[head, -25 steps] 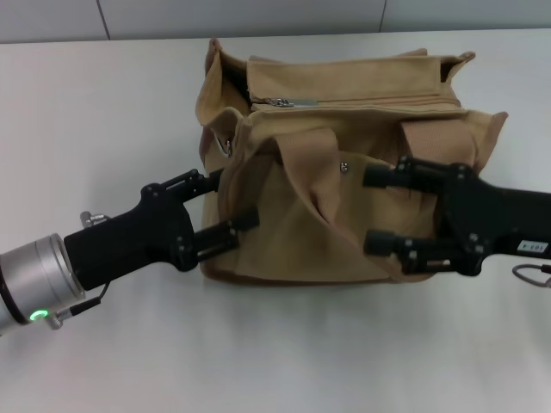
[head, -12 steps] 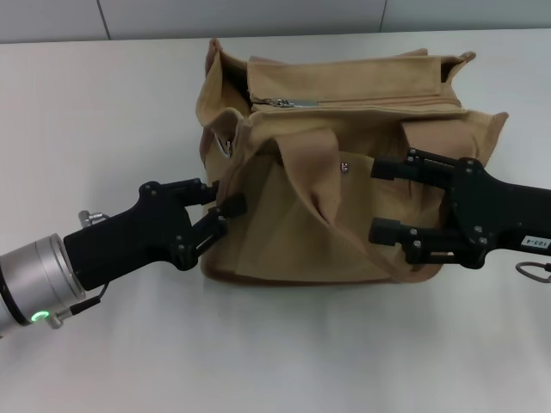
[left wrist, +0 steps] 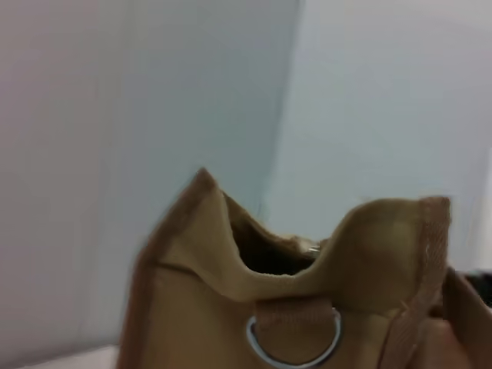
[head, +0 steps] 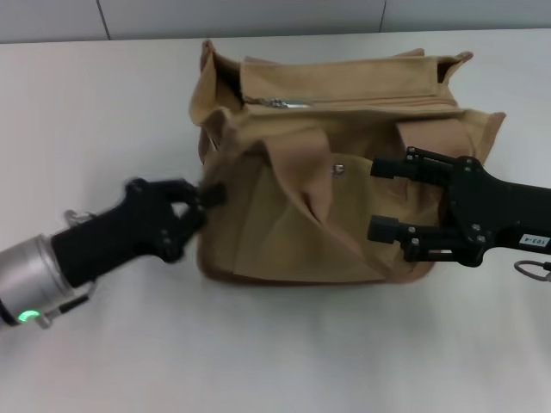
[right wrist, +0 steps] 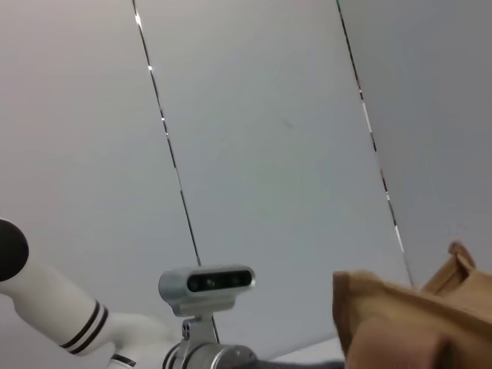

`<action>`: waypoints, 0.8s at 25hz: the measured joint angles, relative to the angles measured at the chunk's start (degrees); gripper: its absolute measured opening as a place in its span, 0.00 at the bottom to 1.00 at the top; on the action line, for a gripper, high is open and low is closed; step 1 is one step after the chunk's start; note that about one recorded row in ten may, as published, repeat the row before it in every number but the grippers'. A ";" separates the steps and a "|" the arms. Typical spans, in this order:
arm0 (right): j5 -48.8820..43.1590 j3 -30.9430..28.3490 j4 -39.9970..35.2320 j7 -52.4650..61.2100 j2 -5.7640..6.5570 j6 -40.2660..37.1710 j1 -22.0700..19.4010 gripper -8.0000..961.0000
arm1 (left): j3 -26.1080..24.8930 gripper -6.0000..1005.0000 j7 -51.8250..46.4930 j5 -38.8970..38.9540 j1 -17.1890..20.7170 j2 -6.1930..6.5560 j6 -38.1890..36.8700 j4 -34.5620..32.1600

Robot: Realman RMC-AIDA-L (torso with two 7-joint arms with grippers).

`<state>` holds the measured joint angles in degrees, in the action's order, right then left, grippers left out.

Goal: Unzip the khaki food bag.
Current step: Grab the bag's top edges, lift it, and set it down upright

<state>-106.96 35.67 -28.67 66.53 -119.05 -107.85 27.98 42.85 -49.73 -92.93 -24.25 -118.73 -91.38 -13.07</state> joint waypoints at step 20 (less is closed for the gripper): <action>2.56 0.00 4.00 -1.26 -0.12 6.45 -0.04 0.89 | -6.12 0.07 13.72 3.90 -3.46 -0.25 -8.61 1.45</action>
<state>-104.40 35.67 -24.68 65.27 -119.17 -101.40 27.95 36.73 -36.01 -89.02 -27.71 -118.98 -99.99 -11.62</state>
